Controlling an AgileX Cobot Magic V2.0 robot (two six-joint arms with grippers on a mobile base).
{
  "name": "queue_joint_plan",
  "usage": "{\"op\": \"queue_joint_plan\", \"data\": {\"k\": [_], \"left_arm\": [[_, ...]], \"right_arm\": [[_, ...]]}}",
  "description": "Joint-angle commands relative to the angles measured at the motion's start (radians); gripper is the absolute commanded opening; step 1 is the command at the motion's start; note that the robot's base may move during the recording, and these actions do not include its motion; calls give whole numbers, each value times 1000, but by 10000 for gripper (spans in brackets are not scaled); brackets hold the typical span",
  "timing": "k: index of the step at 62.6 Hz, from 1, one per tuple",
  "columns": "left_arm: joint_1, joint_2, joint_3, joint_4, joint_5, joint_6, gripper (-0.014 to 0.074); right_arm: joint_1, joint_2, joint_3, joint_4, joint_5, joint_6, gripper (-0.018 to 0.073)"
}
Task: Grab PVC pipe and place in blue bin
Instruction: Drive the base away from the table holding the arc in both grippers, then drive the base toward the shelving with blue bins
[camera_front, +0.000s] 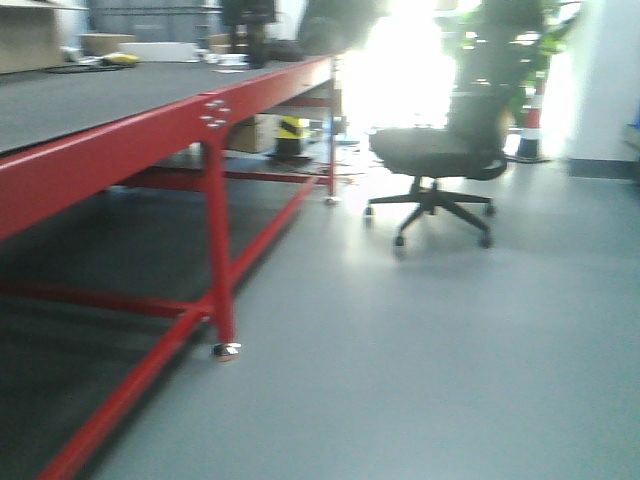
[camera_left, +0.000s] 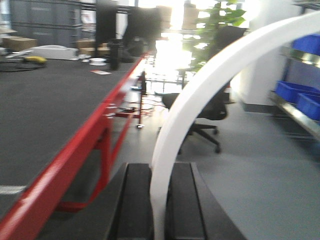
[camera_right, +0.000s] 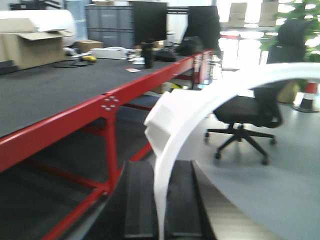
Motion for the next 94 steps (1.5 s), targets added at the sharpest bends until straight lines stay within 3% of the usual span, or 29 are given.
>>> {"op": "queue_joint_plan", "data": {"k": [1,94], "left_arm": [[-1,-7,-2,-2,-21,-2,-111],[-1,-7,-2,-2,-21,-2,-111]], "right_arm": [[3,-4,0,-10,-30,-3,-168],[3,-4,0,-10,-30,-3,-168]]}}
